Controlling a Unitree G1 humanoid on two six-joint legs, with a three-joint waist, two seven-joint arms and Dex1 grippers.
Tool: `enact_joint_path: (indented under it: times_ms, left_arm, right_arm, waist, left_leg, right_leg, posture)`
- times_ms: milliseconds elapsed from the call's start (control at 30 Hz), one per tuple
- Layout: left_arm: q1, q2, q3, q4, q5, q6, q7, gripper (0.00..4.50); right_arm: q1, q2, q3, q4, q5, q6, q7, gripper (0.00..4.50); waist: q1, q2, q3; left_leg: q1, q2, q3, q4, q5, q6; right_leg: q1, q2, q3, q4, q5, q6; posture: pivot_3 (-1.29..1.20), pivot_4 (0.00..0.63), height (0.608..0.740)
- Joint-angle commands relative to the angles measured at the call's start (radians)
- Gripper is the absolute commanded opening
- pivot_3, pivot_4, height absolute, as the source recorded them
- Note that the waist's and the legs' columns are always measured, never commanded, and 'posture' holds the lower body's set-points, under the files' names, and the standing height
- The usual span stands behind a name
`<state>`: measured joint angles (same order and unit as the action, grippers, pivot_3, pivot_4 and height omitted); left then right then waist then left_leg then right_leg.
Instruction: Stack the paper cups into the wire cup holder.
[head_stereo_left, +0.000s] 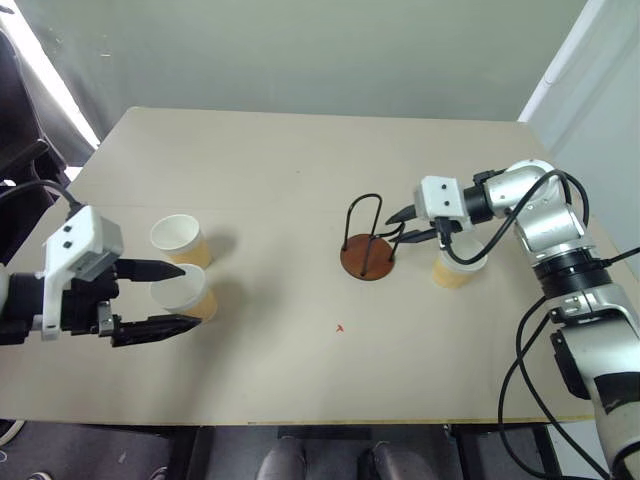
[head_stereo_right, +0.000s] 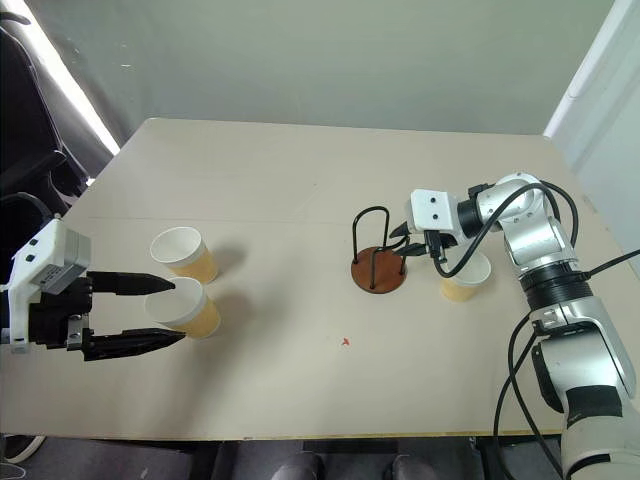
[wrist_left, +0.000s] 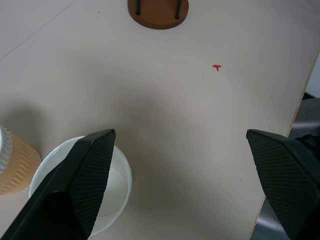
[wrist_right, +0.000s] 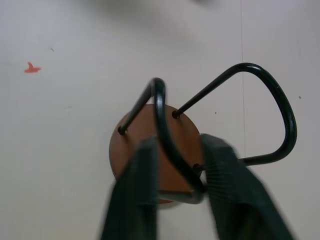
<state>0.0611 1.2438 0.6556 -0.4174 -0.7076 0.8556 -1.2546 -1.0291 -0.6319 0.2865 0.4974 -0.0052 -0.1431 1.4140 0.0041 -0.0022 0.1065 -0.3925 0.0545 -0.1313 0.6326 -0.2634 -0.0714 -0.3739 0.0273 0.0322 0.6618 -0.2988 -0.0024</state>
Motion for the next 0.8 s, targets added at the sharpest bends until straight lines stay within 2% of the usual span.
enact_joint_path:
  times_ms: [33, 233, 367, 500, 800]
  left_arm:
    - [-0.015, 0.01, 0.036, -0.012, 0.0, -0.001, 0.003, 4.5]
    - [-0.04, 0.019, 0.006, 0.012, 0.005, -0.016, 0.001, 4.5]
    - [-0.069, 0.023, -0.029, 0.024, 0.001, -0.025, -0.003, 4.5]
    - [-0.094, 0.026, -0.067, 0.04, 0.002, -0.038, -0.004, 4.5]
    - [-0.165, 0.027, -0.151, 0.067, 0.0, -0.055, -0.007, 4.5]
  right_arm:
    - [-0.016, -0.026, -0.024, -0.084, 0.047, 0.006, 0.063, 0.01]
    - [0.008, -0.068, -0.042, -0.28, 0.165, 0.134, 0.178, 0.01]
    - [0.095, -0.188, -0.013, -0.567, 0.372, 0.32, 0.2, 0.01]
    - [0.164, -0.198, -0.012, -0.697, 0.379, 0.409, 0.175, 0.01]
    - [0.239, -0.128, 0.025, -0.872, 0.337, 0.552, 0.008, 0.01]
  waist:
    - [0.0, 0.0, 0.0]
    - [0.0, 0.0, 0.0]
    - [0.006, 0.0, 0.0]
    - [0.001, -0.003, 0.0]
    - [-0.006, -0.003, -0.001]
  left_leg:
    - [0.0, 0.0, 0.0, 0.0, 0.0, 0.0]
    - [-0.001, 0.0, 0.0, 0.0, 0.0, 0.0]
    - [-0.002, -0.001, 0.0, 0.0, 0.0, 0.0]
    - [-0.001, -0.001, 0.001, 0.0, 0.0, -0.001]
    - [0.003, 0.0, 0.0, 0.0, 0.001, 0.0]
  right_leg:
    - [0.0, 0.0, 0.0, 0.0, 0.0, 0.0]
    - [0.0, 0.0, 0.0, 0.0, 0.0, 0.0]
    - [0.0, 0.0, 0.0, -0.002, 0.0, 0.0]
    - [0.001, 0.0, 0.0, -0.002, 0.0, 0.0]
    - [0.002, 0.001, 0.001, -0.001, 0.0, 0.0]
  posture:
    - [0.0, 0.15, 0.74]
    - [0.0, 0.15, 0.74]
    - [0.0, 0.15, 0.74]
    - [0.0, 0.15, 0.74]
    - [0.0, 0.15, 0.74]
